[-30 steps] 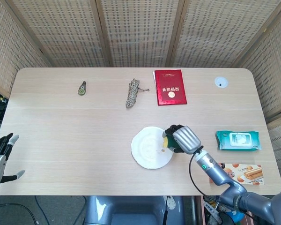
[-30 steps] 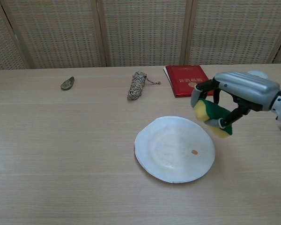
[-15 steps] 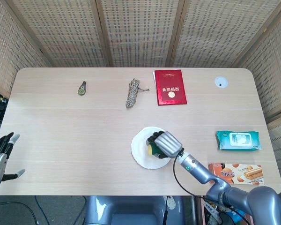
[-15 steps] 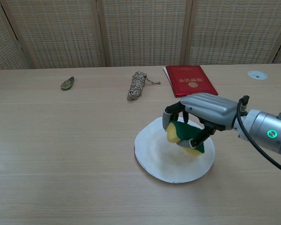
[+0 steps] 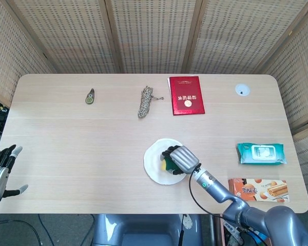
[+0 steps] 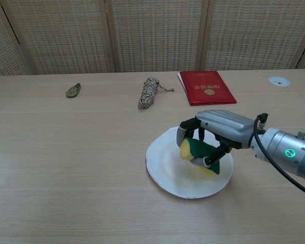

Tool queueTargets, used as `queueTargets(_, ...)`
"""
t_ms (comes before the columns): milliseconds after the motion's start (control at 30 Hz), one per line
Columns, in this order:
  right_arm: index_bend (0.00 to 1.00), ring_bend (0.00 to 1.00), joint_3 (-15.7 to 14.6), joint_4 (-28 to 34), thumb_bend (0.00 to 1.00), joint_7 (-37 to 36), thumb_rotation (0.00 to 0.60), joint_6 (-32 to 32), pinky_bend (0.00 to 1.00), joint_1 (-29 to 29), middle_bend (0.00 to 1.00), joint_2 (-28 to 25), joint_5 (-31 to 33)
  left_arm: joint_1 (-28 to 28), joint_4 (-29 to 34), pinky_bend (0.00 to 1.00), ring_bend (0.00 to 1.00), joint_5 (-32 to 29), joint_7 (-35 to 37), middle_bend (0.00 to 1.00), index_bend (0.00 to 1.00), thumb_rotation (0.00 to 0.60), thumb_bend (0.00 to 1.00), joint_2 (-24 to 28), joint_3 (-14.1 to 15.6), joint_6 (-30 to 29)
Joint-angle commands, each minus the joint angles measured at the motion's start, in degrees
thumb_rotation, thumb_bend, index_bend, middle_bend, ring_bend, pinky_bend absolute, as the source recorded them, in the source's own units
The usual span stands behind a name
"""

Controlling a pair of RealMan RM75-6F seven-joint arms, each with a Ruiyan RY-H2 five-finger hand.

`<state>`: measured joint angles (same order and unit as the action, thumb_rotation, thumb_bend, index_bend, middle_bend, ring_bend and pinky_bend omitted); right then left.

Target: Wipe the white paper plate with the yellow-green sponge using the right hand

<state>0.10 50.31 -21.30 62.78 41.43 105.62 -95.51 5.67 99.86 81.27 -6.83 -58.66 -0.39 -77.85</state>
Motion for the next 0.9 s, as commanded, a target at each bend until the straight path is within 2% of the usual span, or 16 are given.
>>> queueTargets(33, 0.43, 0.35, 0.2, 0.0, 0.31, 0.1, 0.6, -1.4, 0.42, 0.3, 0.49, 0.5, 0.9, 0.0, 0.1, 0.0, 0.0, 0.0, 0.0, 0.0, 0.0, 0.6, 0.0, 0.0, 0.0, 0.0)
queueTargets(500, 0.43, 0.35, 0.3, -3.0, 0.33, 0.8, 0.6, -5.1, 0.38, 0.4, 0.5, 2.3, 3.6, 0.3, 0.0, 0.0, 0.0, -0.4, -0.2, 0.0, 0.0, 0.6, 0.0, -0.1, 0.2, 0.5)
queueTargets(900, 0.45, 0.36, -0.8, -5.7, 0.35, -0.5, 0.6, -4.4, 0.38, -0.2, 0.51, 3.8, 3.1, 0.5, 0.1, 0.0, 0.0, -0.5, -0.5, 0.0, 0.0, 0.6, 0.0, -0.2, 0.4, 0.8)
